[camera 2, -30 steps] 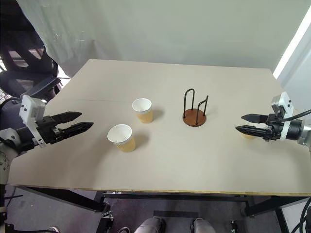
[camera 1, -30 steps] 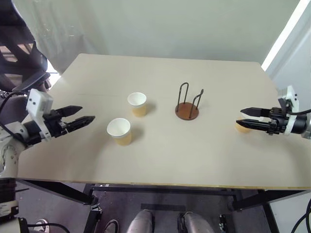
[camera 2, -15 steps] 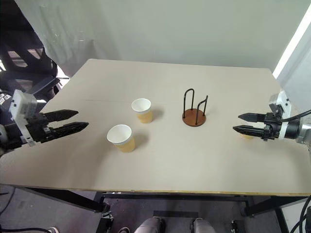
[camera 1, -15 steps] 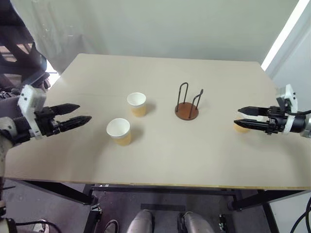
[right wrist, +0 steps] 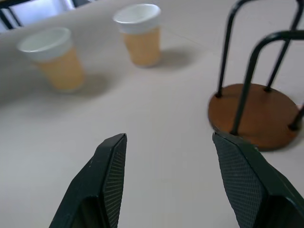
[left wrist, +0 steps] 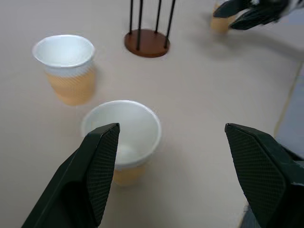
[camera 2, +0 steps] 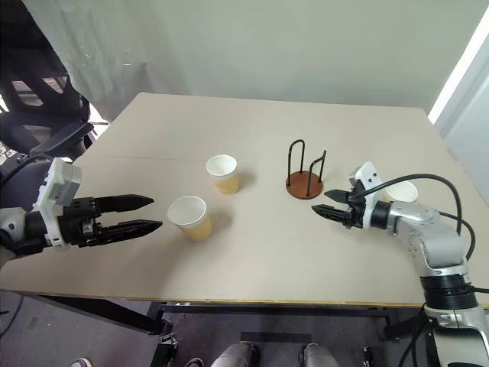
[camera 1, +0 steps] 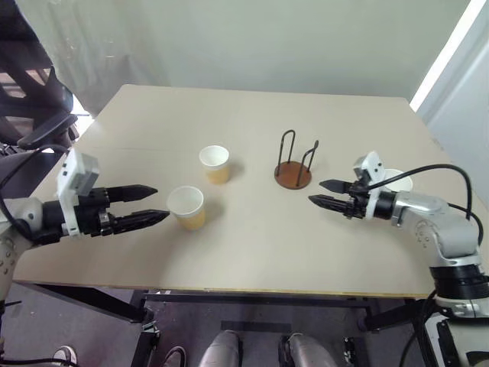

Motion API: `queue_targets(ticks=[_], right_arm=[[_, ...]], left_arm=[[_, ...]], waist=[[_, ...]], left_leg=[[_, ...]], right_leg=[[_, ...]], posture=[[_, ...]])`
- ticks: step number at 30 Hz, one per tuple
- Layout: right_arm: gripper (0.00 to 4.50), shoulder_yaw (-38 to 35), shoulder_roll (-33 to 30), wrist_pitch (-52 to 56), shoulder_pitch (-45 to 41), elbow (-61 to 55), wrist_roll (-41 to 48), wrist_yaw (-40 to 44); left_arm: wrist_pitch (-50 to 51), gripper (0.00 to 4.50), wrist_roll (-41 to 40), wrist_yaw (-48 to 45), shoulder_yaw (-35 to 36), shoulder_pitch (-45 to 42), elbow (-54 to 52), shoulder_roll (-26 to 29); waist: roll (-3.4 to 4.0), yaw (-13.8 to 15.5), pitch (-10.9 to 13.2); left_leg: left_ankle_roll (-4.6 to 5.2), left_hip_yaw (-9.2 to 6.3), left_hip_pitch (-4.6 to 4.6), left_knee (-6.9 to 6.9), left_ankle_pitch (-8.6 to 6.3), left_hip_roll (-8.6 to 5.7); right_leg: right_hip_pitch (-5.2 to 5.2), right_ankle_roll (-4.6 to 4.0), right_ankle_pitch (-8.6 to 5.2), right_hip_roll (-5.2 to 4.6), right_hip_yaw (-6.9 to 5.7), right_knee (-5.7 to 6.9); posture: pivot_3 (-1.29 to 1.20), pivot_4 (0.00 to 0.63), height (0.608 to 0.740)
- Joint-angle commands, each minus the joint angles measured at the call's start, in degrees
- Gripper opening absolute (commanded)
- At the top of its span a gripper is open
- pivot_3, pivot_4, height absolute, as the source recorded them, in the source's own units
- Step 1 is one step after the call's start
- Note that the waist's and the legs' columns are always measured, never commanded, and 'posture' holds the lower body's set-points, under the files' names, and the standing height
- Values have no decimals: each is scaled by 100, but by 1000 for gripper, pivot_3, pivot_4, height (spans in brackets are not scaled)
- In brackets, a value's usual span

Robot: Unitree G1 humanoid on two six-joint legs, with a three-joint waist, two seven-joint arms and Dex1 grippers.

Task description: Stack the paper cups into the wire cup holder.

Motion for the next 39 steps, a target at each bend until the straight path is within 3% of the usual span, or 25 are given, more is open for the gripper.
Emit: queue_targets(ticks=[1, 11, 23, 39], right_arm=[[2931, 27, 406, -160, -417, 235, -325, -747], [2931, 145, 1535, -633, -1445, 1251, -929, -1880], [2931, 317, 1449, -581, -1163, 1004, -1045, -1606], [2931, 420, 2170, -1349, -1652, 2223, -1715, -2432]], left_arm=[[-63, 3771, -186, 150, 327, 32, -418, -116], [-447, 3771, -117, 756, 541, 165, -840, -663], [-415, 3771, -224, 963, 825, 451, -1041, -651], [-733, 3771, -60, 932, 835, 601, -939, -673]], waist=[[0, -5, 0], [1, -20, 0], [0, 8, 0], [1, -7, 0]], left_leg=[[-18, 0, 1, 1, -10, 0], [-57, -1, 3, -12, -4, 13], [-104, -1, -3, -14, -36, 23], [-141, -2, 3, -14, -28, 110]], right_leg=[[-2, 0, 0, 0, 1, 4], [-37, -18, 3, 5, -4, 57], [-40, -16, 3, 14, -8, 52], [-53, -79, 23, 99, -8, 52]], posture=[[0, 150, 740], [0, 150, 740], [0, 150, 740], [0, 150, 740]])
